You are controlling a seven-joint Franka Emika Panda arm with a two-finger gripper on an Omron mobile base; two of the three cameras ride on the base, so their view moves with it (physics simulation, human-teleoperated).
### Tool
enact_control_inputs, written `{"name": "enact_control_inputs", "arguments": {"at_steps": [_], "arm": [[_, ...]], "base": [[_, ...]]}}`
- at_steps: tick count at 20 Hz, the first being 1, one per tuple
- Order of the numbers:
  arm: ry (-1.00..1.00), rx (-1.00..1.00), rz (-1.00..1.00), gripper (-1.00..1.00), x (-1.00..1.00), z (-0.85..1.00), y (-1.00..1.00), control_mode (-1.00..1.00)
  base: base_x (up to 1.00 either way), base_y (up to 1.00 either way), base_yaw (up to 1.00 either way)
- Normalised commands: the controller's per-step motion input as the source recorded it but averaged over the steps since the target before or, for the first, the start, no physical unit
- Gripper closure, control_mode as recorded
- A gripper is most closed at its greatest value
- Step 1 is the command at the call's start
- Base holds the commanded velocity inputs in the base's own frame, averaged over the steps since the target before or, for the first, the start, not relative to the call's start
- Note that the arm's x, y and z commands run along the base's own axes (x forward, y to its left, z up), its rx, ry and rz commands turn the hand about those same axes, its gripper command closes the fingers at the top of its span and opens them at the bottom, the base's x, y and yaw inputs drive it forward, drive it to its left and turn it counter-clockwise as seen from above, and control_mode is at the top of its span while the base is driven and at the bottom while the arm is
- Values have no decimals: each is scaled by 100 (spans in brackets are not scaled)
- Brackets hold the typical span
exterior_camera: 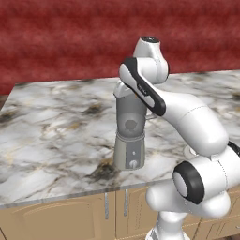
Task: Open the blender lid, put the tangerine in the blender, close the lid, and start the blender.
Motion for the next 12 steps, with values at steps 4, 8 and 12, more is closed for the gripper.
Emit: {"name": "enact_control_inputs", "arguments": {"at_steps": [4, 8, 12], "arm": [[-2, 0, -3, -100, -19, 53, -1, -100], [-2, 0, -6, -100, -23, 53, -9, -100], [-4, 2, -5, -100, -48, 7, -53, -100]], "base": [[0, 0, 0], [0, 0, 0], [0, 0, 0]]}}
